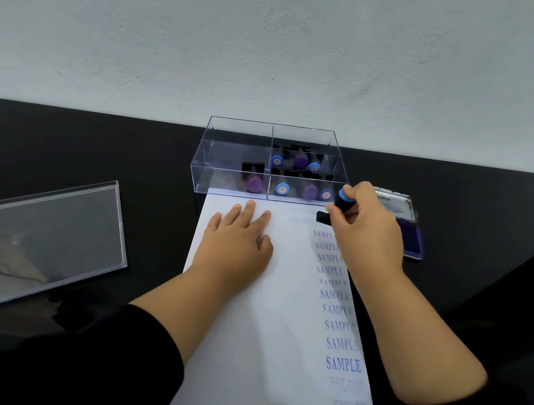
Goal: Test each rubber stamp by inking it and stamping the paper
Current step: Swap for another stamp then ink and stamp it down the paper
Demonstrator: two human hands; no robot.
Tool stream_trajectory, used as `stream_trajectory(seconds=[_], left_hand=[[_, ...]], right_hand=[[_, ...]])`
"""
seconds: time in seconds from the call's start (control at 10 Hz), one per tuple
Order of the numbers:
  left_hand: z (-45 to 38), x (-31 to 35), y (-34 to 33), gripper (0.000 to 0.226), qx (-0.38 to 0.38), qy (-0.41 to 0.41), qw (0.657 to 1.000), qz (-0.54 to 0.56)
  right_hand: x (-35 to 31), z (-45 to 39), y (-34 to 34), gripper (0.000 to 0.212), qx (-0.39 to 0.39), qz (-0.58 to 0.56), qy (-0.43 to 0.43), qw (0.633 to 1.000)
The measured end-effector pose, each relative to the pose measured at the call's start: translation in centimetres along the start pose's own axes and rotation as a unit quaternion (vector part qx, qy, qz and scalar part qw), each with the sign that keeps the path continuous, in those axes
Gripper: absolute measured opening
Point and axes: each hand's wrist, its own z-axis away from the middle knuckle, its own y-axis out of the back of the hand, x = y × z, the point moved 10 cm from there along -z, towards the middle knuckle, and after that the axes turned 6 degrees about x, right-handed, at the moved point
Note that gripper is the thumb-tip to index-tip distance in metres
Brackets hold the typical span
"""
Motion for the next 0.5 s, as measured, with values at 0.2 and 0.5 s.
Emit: stream_trajectory(seconds=[0.2, 0.5], left_hand=[[-0.1, 0.0, 0.0, 0.053, 0.003, 0.003, 1.0, 0.0], [-0.1, -0.1, -0.1, 0.053, -0.001, 0.003, 1.0, 0.002]], right_hand=[[-1.3, 0.4, -2.0, 0.021, -0.028, 0.025, 0.039, 0.999], [-2.4, 1.0, -3.2, 0.019, -0.027, 0.026, 0.088, 0.995]])
